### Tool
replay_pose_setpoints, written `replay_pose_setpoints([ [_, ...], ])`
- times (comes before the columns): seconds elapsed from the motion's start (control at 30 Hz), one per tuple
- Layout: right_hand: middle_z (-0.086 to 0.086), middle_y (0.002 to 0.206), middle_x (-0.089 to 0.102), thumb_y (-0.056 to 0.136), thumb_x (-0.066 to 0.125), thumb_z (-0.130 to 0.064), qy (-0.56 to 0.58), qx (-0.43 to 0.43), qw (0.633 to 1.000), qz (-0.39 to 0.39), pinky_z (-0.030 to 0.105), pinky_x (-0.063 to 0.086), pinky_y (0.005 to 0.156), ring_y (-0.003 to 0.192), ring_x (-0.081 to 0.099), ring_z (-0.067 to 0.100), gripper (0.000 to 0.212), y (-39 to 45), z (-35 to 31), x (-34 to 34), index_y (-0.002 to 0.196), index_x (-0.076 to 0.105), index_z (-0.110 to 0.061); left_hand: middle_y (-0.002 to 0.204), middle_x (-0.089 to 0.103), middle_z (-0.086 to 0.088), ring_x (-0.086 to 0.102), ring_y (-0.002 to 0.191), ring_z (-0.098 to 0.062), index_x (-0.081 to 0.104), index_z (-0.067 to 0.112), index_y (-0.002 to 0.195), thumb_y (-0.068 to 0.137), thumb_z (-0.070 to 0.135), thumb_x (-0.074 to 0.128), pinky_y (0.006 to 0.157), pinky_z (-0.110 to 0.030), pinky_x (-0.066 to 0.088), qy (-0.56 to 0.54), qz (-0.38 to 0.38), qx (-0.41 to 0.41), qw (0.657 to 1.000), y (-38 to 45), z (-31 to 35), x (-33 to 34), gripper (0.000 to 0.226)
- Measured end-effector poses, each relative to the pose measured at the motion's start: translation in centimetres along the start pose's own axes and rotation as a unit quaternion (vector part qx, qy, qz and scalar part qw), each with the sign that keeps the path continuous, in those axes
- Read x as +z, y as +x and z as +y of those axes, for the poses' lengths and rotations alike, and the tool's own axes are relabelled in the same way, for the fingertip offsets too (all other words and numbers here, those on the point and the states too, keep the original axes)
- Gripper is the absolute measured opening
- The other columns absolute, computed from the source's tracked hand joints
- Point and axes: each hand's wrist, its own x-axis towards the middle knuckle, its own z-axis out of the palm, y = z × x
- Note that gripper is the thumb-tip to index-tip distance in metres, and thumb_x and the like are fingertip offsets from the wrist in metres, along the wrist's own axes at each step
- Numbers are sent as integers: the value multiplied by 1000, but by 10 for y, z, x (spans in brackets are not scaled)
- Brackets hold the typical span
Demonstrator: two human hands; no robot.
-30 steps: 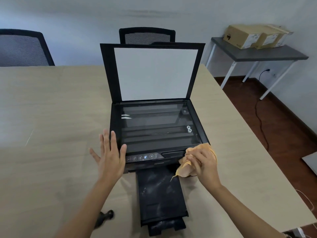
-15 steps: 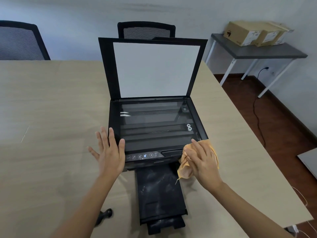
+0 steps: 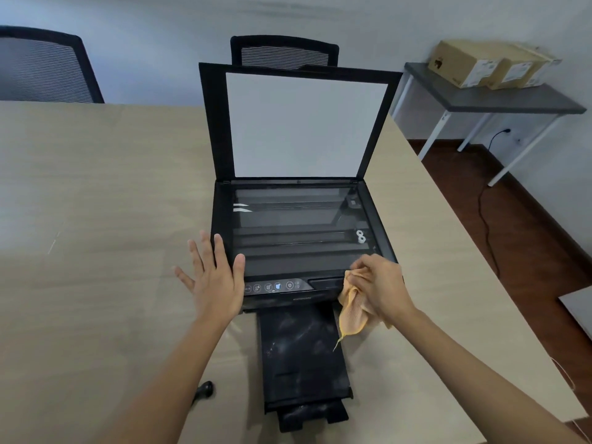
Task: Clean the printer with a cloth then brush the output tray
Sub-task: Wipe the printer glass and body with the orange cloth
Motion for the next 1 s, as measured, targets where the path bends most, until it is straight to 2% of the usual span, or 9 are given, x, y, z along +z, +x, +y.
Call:
replay_pose_setpoints([
  [0.13,-4,84,64,79,71,-13,-48,-37,998,-16,19,34,71,85,56,14,9,3,-11,3,81,66,-20,161,-6,-3,-11,148,-25,10,19,151,96,51,14,111,-66,-4,-19,-5,-4,1000,1,0,-1,64],
  [0.3,-10,76,59,80,70,-16,-36,-88,995,-15,10,32,70,79,46,9,9,0,-35,30,78,62,-21,161,-7,-2,-11,148,-25,8,20,152,96,50,15,112,-64,-5,-24,-13,2,1000,0,1,-3,63],
  [0.43,-8,77,62,80,70,-13,-15,-106,994,5,16,35,70,80,50,10,9,-3,-51,48,77,63,-18,161,-8,-2,-12,148,-25,5,20,152,97,50,15,112,-63,-5,-19,-20,6,1000,1,1,-4,63],
  [0.57,-10,79,66,81,72,-15,59,-141,988,-1,11,37,73,82,54,6,7,-7,-43,45,80,68,-21,161,-7,-3,-10,148,-26,5,21,152,96,51,13,112,-64,-4,-11,-23,2,1000,1,1,-3,63],
  [0.67,-7,90,69,87,65,-13,60,-201,978,15,17,43,80,90,57,9,8,-5,-36,39,91,71,-16,161,-4,-4,-7,148,-28,6,20,152,94,53,10,112,-65,-2,1,-16,4,1000,2,2,-3,66],
  [0.73,1,110,67,93,56,-14,15,-224,973,47,26,44,92,106,55,17,19,-7,-32,47,106,69,-13,161,-1,-7,-3,148,-29,8,19,152,93,54,11,112,-66,0,17,-14,8,1000,3,0,-2,68],
  [0.83,7,147,44,100,44,-28,-146,-252,957,-2,41,28,114,137,36,26,40,-20,-12,61,139,47,-17,160,8,-14,4,147,-34,12,16,151,91,55,11,111,-67,5,35,-7,11,999,0,2,-1,72],
  [0.9,9,153,35,101,37,-30,-210,-236,949,-14,45,25,116,142,28,30,47,-24,6,50,146,35,-16,158,12,-18,7,147,-36,13,14,151,91,55,12,110,-68,7,39,1,6,999,0,2,-1,72],
  [1.0,10,154,34,99,25,-31,-268,-132,954,21,52,27,114,144,25,30,51,-28,26,25,146,33,-14,157,13,-20,8,146,-37,12,14,151,91,55,12,110,-67,8,44,0,0,999,-1,3,-1,72],
])
